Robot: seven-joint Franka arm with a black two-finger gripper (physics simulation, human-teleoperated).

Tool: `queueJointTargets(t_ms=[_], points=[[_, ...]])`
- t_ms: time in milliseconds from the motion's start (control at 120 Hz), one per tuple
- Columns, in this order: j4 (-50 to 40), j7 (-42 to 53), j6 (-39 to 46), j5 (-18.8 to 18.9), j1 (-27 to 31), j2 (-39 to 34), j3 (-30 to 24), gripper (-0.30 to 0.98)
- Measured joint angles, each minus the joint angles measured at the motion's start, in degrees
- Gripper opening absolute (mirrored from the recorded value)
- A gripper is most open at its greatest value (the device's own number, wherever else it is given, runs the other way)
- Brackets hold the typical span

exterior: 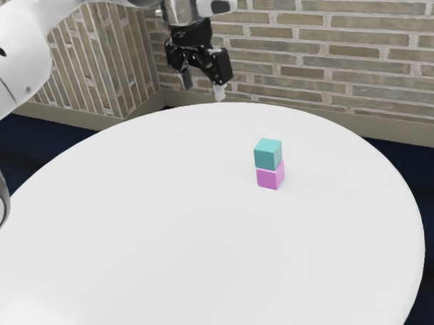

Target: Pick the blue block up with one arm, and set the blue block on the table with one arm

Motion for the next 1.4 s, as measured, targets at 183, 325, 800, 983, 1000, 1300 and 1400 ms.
queueJointTargets(t_ms=[183,325,800,983,1000,1300,1400], points=[[3.1,-1.5,9.1,-2.8,-1.7,14.8,1.7,0.69],[5.2,-3.0,14.0,-4.1,-1.7,20.6,2.5,0.68],[22.6,-4.4,30.1,-6.3,4.6,37.0,6.2,0.69],[24.8,-4.0,36.8,-6.6,7.0,40.9,3.8,0.69],[24.8,-3.9,37.6,-6.7,7.1,41.1,3.3,0.69],[25.5,-2.5,48.2,-7.1,8.7,46.1,1.7,0.69],[25.5,-2.2,50.0,-7.1,8.8,46.4,1.6,0.69]])
